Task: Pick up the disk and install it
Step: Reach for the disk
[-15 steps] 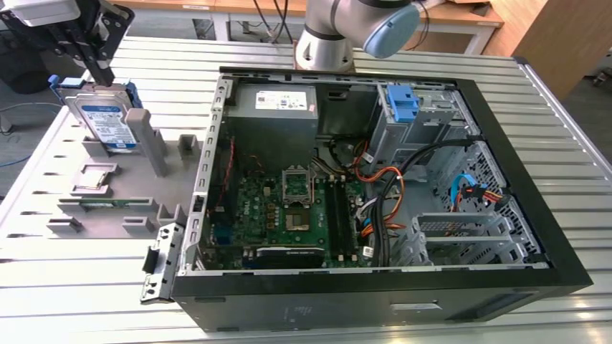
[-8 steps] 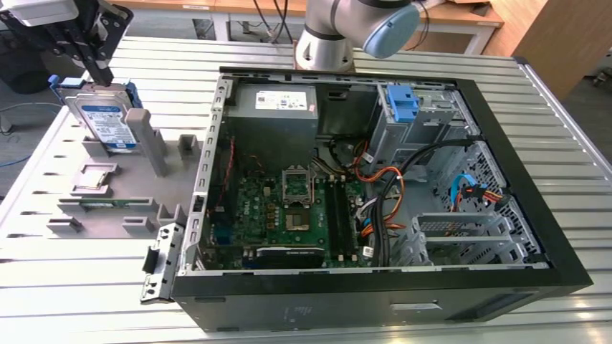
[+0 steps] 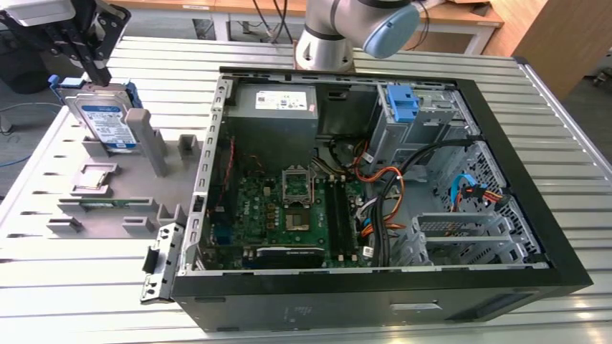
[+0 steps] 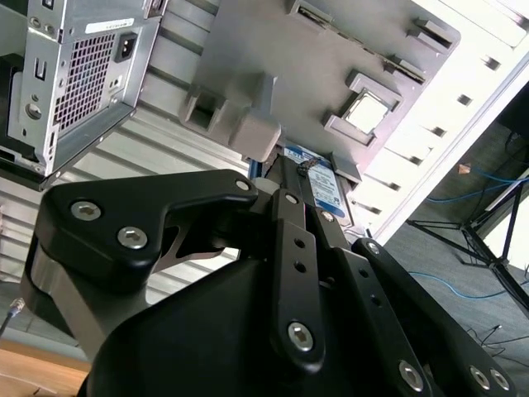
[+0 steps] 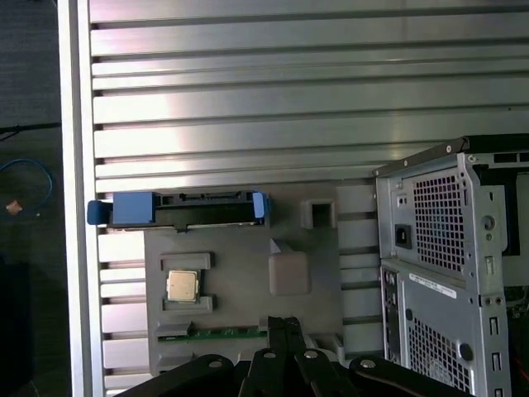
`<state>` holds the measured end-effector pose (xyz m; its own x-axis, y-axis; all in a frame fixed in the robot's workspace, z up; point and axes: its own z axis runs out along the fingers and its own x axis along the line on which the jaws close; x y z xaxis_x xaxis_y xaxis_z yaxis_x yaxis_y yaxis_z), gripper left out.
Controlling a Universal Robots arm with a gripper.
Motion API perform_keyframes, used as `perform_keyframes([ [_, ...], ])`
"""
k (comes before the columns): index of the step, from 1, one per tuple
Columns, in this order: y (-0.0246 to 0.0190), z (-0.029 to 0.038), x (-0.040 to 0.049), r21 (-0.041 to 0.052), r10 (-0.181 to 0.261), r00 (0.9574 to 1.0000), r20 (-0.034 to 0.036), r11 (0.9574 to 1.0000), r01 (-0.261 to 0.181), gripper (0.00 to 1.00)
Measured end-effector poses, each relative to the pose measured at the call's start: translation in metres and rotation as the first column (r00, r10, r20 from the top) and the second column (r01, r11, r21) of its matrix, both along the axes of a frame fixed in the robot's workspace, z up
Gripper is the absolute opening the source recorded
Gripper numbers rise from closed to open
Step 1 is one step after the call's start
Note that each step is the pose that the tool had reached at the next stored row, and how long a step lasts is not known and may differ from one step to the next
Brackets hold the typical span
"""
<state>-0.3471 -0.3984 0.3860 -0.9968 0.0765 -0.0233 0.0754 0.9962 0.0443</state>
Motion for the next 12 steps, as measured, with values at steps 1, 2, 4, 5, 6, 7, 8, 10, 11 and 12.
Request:
perform_keyframes([
  [1,0.0,0.0,-0.0004,0.0,0.0,1.0,-0.0001,1.0,0.0,0.11],
  [2,0.0,0.0,-0.0008,0.0,0.0,1.0,-0.0001,1.0,0.0,0.11],
  [4,0.0,0.0,-0.0017,0.0,0.0,1.0,0.0,1.0,0.0,0.11],
  [5,0.0,0.0,-0.0021,0.0,0.0,1.0,-0.0001,1.0,0.0,0.11],
  [6,0.0,0.0,-0.0026,0.0,0.0,1.0,0.0,1.0,0.0,0.11],
  [7,0.0,0.0,-0.0029,0.0,0.0,1.0,-0.0001,1.0,0.0,0.11],
  [8,0.0,0.0,-0.0032,-0.0001,0.0,1.0,-0.0001,1.0,0.0,0.11],
  [10,0.0,-0.0001,-0.004,0.0,0.0,1.0,-0.0001,1.0,0.0,0.11],
  [11,0.0,-0.0001,-0.0043,0.0,0.0,1.0,-0.0001,1.0,0.0,0.11],
  [12,0.0,-0.0001,-0.0047,-0.0001,0.0,1.0,-0.0001,1.0,0.0,0.11],
])
